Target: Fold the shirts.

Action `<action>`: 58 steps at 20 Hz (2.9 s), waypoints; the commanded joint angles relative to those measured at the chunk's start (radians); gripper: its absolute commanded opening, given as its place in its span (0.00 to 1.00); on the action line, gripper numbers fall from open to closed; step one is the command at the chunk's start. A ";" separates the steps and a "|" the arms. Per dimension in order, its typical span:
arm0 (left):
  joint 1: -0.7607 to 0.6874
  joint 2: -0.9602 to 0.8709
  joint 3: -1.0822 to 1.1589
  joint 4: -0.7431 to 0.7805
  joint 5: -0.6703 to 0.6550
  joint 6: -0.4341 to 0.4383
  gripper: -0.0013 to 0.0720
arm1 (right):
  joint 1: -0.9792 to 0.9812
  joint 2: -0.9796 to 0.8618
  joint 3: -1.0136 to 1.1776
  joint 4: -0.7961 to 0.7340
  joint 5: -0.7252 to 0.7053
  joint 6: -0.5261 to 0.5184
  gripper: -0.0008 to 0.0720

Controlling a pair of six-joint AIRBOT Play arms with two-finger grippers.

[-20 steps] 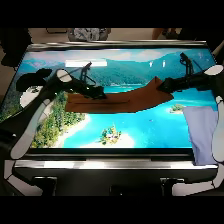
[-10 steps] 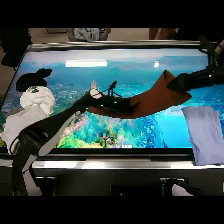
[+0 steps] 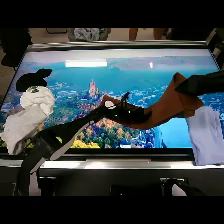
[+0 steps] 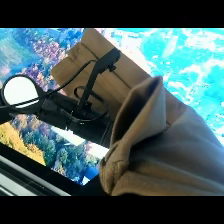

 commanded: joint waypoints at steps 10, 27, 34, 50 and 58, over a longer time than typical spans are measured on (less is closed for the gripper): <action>0.441 0.580 0.000 0.765 -0.224 -0.023 0.05 | 0.366 -0.329 0.001 0.087 -0.357 0.020 0.07; 0.534 0.766 -0.039 0.766 -0.271 -0.008 0.05 | 0.182 -0.475 0.000 -0.260 -0.154 -0.031 0.91; 0.534 0.766 -0.039 0.773 -0.270 -0.008 0.05 | 0.052 -0.436 -0.445 0.056 -0.327 -0.091 0.96; 0.534 0.763 -0.039 0.774 -0.269 -0.008 0.06 | -0.017 -0.392 -0.336 0.295 -0.429 -0.285 0.07; 0.534 0.752 -0.039 0.785 -0.267 -0.007 0.06 | -0.414 -0.356 0.096 0.123 -0.183 -0.101 0.07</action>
